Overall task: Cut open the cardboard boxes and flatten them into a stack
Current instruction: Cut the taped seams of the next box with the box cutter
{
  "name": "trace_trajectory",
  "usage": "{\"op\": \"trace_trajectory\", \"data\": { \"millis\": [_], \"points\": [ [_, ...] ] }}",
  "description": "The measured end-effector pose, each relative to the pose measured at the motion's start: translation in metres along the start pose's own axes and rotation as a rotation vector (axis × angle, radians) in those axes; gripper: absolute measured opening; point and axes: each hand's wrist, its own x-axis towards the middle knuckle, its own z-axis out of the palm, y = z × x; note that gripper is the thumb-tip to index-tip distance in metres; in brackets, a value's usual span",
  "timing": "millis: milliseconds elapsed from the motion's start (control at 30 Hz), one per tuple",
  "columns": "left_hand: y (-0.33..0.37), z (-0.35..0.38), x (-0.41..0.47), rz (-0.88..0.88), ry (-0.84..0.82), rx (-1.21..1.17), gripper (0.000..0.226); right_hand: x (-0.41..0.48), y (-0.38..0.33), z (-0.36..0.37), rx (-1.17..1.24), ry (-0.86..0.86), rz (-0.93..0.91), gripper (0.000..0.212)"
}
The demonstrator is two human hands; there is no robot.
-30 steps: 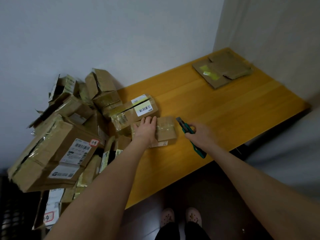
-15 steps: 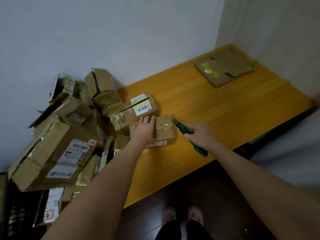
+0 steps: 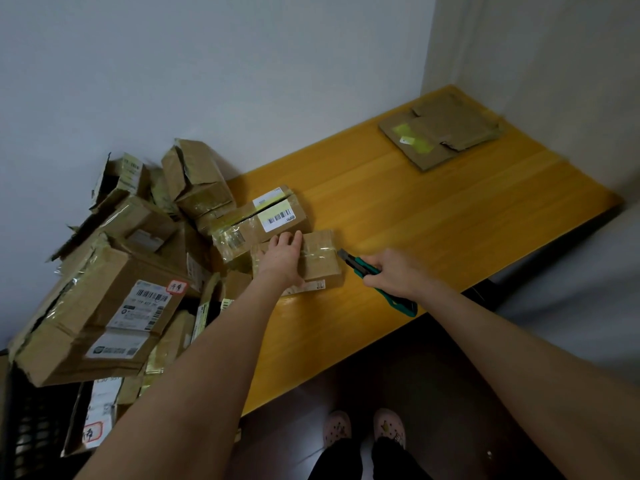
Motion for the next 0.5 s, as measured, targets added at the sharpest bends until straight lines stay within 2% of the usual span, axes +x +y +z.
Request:
{"op": "trace_trajectory", "data": {
  "millis": [167,267,333,400,433,500],
  "points": [
    [0.002,-0.001,0.002,0.0,0.001,0.01,0.118,-0.005,0.006,0.002,0.035,-0.021,-0.013,0.057],
    [0.002,-0.001,0.002,0.004,0.005,0.005,0.118,-0.007,0.014,0.003,0.172,-0.044,0.024,0.052],
    [0.001,-0.002,0.001,0.008,0.009,-0.009,0.118,-0.006,0.015,0.006,0.326,0.039,0.116,0.034],
    [0.0,-0.003,-0.001,0.006,0.018,-0.002,0.118,-0.002,0.013,0.009,0.519,0.198,0.258,0.01],
    [0.001,-0.004,-0.002,-0.002,0.026,0.003,0.117,0.001,0.011,0.01,0.607,0.257,0.306,0.009],
    [0.005,-0.005,-0.005,-0.052,0.043,-0.055,0.115,0.006,0.003,0.011,0.776,0.259,0.371,0.013]
  ]
}}
